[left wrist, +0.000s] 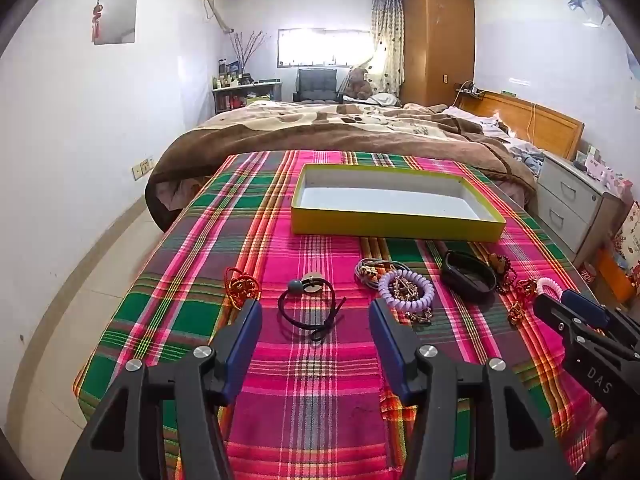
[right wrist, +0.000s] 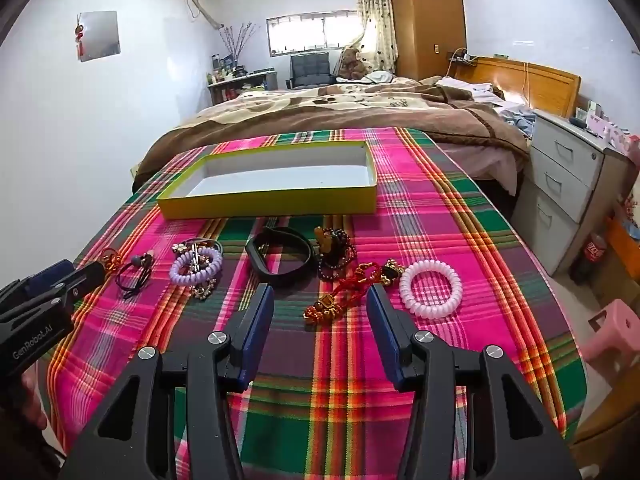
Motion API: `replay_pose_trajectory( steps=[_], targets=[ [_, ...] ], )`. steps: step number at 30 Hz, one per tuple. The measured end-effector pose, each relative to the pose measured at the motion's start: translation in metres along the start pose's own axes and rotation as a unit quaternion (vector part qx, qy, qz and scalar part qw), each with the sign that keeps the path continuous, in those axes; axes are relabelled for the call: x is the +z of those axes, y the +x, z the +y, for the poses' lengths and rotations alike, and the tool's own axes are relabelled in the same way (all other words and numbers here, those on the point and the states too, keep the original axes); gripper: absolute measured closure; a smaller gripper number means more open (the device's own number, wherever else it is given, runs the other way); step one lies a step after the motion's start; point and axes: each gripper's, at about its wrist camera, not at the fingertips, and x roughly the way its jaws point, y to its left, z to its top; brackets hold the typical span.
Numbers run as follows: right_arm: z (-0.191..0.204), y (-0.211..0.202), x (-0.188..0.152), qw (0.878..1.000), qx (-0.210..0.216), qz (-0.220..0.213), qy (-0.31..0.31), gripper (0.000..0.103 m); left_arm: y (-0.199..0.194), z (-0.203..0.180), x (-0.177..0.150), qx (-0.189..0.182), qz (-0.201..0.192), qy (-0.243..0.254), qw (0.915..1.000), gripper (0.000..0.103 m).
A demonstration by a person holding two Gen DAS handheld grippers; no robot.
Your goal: Organize jewelry
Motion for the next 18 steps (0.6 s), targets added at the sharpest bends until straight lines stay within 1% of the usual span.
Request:
replay_pose_trajectory(
  steps=[6, 18],
  targets=[
    [0.0031, 0.0021, -0.0021, 1.000, 0.003, 0.000, -0.004, 0.054, 0.0009, 0.0013, -0.0007, 0.004, 0.002, -0.003, 1.0000, 0.048],
    [0.0052, 0.0003, -0.0029, 1.000, 0.004, -0.001, -0.004, 0.054, 0.0002, 0.0004, -0.0030, 0.000, 0.002, -0.004, 1.0000, 0.048]
  ],
)
